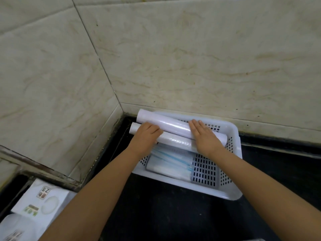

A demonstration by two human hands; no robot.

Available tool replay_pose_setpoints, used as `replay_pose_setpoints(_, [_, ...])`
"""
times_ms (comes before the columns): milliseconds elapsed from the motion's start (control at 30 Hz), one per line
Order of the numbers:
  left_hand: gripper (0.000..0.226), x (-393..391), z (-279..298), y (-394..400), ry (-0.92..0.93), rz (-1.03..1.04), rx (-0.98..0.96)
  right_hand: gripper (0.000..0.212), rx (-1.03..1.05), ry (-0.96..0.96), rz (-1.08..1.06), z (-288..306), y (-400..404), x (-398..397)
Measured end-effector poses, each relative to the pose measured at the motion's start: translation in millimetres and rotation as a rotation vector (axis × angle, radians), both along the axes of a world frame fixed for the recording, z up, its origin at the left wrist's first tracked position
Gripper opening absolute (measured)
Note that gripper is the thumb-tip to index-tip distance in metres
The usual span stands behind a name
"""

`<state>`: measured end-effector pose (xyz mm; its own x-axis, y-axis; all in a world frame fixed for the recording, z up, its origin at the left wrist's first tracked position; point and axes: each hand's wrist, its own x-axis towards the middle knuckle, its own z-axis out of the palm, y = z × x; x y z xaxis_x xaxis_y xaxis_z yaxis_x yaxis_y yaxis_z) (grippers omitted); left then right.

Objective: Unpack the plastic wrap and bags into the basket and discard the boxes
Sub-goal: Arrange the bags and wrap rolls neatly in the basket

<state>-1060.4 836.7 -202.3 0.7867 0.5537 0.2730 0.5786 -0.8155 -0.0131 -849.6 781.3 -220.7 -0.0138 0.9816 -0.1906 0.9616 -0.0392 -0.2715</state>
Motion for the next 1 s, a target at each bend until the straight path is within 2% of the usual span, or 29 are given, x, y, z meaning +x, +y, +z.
replay_pose_setpoints(67, [0.052, 2.8, 1.6, -0.7, -0.018, 0.062, 0.015, 0.065, 0.070, -0.002, 0.024, 5.0, -9.7, -5.4])
replay_pose_setpoints(133, [0.051, 3.9, 2.5, -3.3, -0.013, 0.142, -0.008, 0.048, 0.215, 0.039, 0.120, 1.6, -23.9, -16.6])
replay_pose_setpoints(167, [0.050, 4.6, 1.7, -2.7, -0.012, 0.170, -0.002, 0.044, 0.203, 0.065, 0.185, 0.3, -30.5, -24.7])
replay_pose_setpoints(267, [0.041, 7.8, -1.4, 2.1, -0.002, 0.233, -0.155, 0.061, -0.103, 0.066, 0.306, -10.8, -31.8, -48.0])
replay_pose_setpoints(333, [0.043, 6.3, -5.4, 11.1, 0.123, 0.245, -0.187, 0.070, -0.200, 0.074, 0.242, -17.9, -20.0, -59.3])
replay_pose_setpoints(367, [0.043, 5.6, -4.0, 13.4, 0.117, 0.255, -0.227, 0.069, -0.216, 0.065, 0.211, -21.2, -14.8, -63.1])
replay_pose_setpoints(433, [0.043, 1.1, -2.5, 13.0, 0.019, 0.300, -0.292, 0.060, -0.214, 0.009, 0.180, -25.7, -8.3, -67.8])
replay_pose_setpoints(500, [0.041, -6.3, 1.7, 9.9, 0.012, 0.343, -0.272, 0.051, -0.178, -0.011, 0.142, -27.6, -7.7, -69.1])
replay_pose_setpoints(600, [0.041, -21.9, -0.7, 11.3, -0.132, 0.439, -0.310, 0.051, -0.112, -0.013, 0.111, -26.3, -10.2, -68.3])
replay_pose_setpoints(767, [0.044, -25.3, -2.7, 16.6, -0.283, 0.546, -0.447, 0.055, 0.055, -0.071, 0.310, -15.7, -26.2, -67.6])
replay_pose_setpoints(900, [0.045, -23.0, -2.2, 16.2, -0.311, 0.572, -0.467, 0.044, -0.151, -0.103, 0.444, -16.8, -33.1, -64.9])
replay_pose_setpoints(1000, [0.051, -20.6, 0.4, 16.2, -0.265, 0.545, -0.519, 0.061, -0.301, -0.112, 0.444, -20.8, -29.8, -58.4])
